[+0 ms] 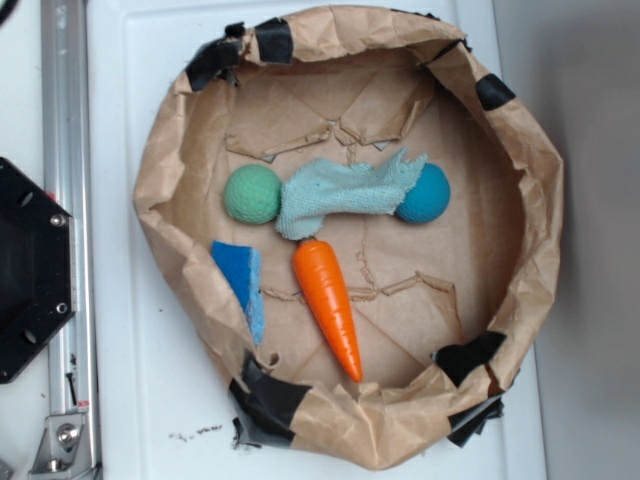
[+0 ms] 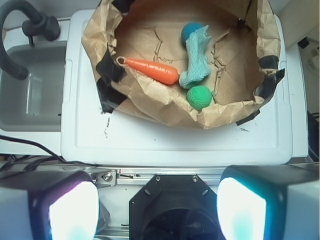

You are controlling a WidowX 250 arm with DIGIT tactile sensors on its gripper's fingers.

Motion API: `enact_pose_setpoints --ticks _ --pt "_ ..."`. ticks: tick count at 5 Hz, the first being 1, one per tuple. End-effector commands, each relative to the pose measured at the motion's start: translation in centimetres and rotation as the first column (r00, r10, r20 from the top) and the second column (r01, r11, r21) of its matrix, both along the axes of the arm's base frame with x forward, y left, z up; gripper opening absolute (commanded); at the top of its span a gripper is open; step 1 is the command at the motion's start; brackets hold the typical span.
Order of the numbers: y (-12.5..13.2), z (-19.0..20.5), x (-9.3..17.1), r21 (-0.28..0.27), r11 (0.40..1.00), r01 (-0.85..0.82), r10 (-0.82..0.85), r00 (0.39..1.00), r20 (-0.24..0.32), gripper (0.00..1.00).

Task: Grab the blue cloth.

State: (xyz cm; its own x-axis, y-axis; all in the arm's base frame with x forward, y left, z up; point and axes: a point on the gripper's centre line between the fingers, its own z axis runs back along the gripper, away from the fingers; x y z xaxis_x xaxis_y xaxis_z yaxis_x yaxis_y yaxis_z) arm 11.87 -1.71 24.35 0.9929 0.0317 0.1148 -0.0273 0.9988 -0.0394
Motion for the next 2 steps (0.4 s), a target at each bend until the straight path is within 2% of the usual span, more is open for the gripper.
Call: enact_pose_setpoints --ticks 1,2 --pt "0.0 0.0 0.0 0.0 1.0 0.0 0.0 1.0 0.0 1.0" --pt "0.6 -2.6 5.0 -0.035 0.997 -0.072 0.072 0.997 0.001 1.0"
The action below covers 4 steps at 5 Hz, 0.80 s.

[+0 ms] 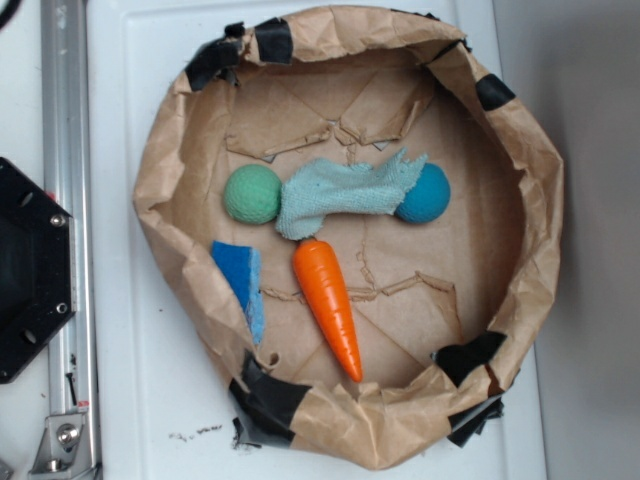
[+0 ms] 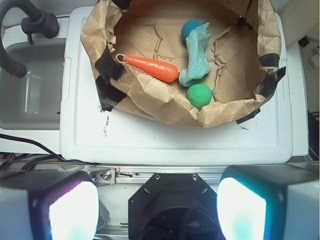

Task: Grab the blue cloth.

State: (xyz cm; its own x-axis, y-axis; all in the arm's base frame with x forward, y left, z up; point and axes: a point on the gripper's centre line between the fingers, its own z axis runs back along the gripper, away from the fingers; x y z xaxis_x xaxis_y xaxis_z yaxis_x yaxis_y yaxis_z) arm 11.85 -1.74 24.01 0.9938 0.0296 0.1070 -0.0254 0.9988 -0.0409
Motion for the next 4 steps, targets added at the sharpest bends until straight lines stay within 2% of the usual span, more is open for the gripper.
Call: enact_pose_setpoints --ticks 1,2,4 --pt "1.4 -4.3 10.0 -0.049 0.991 -0.126 0.127 0.992 0.01 1.0" --pt "3.2 -8.4 14.6 -0.055 0.994 -0.099 0.1 0.995 0.012 1.0" --pt "6.2 -18.5 13.9 0.138 0.99 -0.022 0.051 0.976 -0.213 1.0"
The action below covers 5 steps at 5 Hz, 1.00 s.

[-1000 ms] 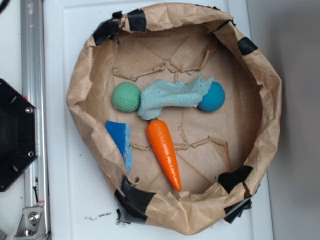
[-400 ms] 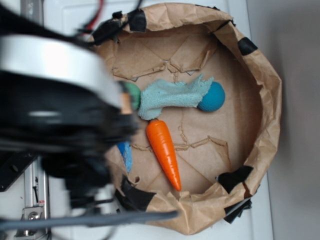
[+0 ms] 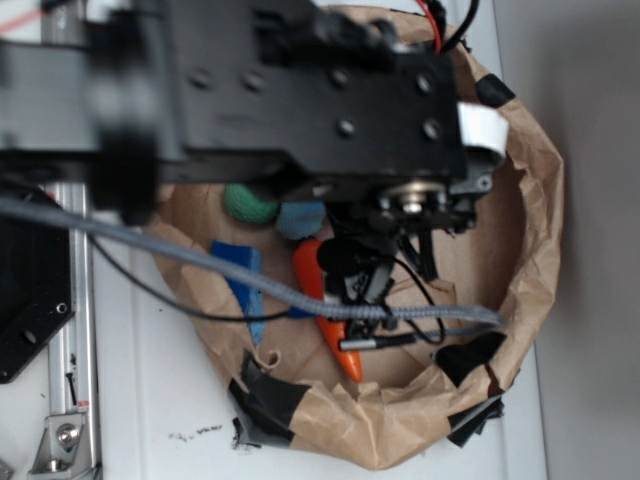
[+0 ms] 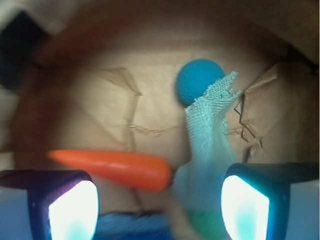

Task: Grab the blue cloth.

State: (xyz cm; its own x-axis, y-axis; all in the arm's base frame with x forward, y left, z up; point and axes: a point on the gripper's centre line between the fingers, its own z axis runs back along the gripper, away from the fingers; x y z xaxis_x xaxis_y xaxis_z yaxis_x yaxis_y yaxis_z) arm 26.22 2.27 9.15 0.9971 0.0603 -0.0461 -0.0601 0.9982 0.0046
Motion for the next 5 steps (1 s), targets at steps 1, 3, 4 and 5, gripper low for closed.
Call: enact_pose_setpoints --ticks 1,3,4,5 --pt "2.0 -4.6 -0.5 0.188 0.981 0.045 -0.02 0.991 -0.134 1.0" --pt "4.8 -3.5 0.4 0.257 0.965 0.052 -0.02 0.992 -0.125 0.0" --pt "5.2 0.2 0.1 0.134 0.99 0.032 -0.018 0.994 -0.106 0.0" --pt "3.4 5.3 0.2 0.225 0.974 -0.011 0.023 0.999 -0.048 0.0"
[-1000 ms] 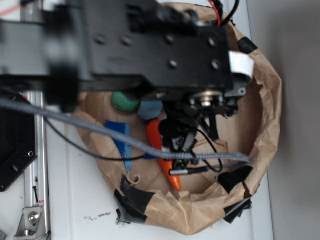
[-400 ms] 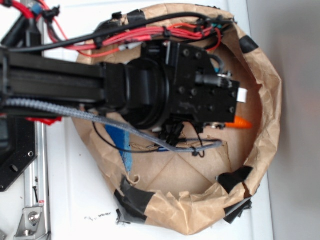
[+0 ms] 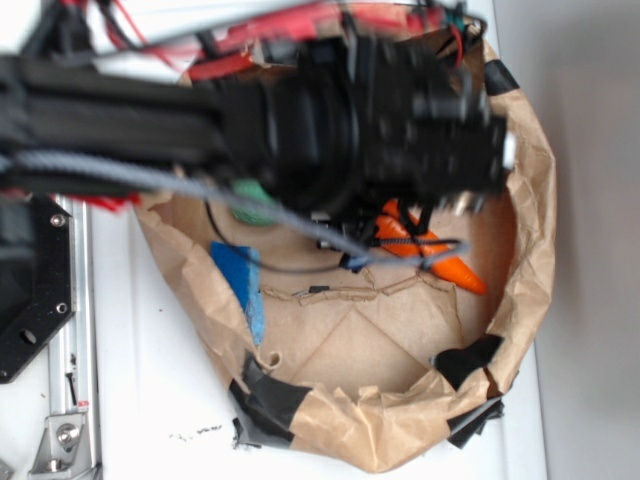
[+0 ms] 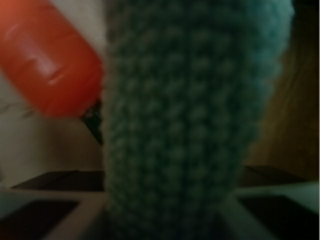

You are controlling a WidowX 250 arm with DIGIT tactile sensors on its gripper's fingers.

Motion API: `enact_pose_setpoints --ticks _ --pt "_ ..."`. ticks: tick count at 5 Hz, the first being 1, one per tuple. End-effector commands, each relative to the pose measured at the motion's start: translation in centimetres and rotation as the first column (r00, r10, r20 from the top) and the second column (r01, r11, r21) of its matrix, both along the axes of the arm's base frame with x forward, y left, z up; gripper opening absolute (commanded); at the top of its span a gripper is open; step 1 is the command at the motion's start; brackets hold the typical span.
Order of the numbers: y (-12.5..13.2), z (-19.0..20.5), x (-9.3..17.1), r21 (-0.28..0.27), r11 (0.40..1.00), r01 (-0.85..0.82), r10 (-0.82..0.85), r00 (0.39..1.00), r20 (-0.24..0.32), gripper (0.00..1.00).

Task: Grab the blue cloth.

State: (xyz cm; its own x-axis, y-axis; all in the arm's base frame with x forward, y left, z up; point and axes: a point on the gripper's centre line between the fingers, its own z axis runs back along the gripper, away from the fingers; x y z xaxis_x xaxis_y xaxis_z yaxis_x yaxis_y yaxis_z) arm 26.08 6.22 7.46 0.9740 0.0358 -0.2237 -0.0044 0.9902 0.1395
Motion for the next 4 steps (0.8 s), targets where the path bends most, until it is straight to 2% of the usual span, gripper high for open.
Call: enact_pose_setpoints --ticks 1,2,3,4 --pt "-2.8 12.0 -1.2 0.088 0.991 -0.102 0.092 0.99 0.111 0.0" --pt "-3.9 15.5 -2.1 -0.124 0.961 -0.247 0.265 0.95 0.166 0.0" --pt "-4.1 14.7 -2.7 -0.18 0.938 -0.297 0.322 0.938 0.13 0.0" --pt "-4.2 13.9 -3.0 -0.143 0.938 -0.315 0.33 0.939 0.097 0.0"
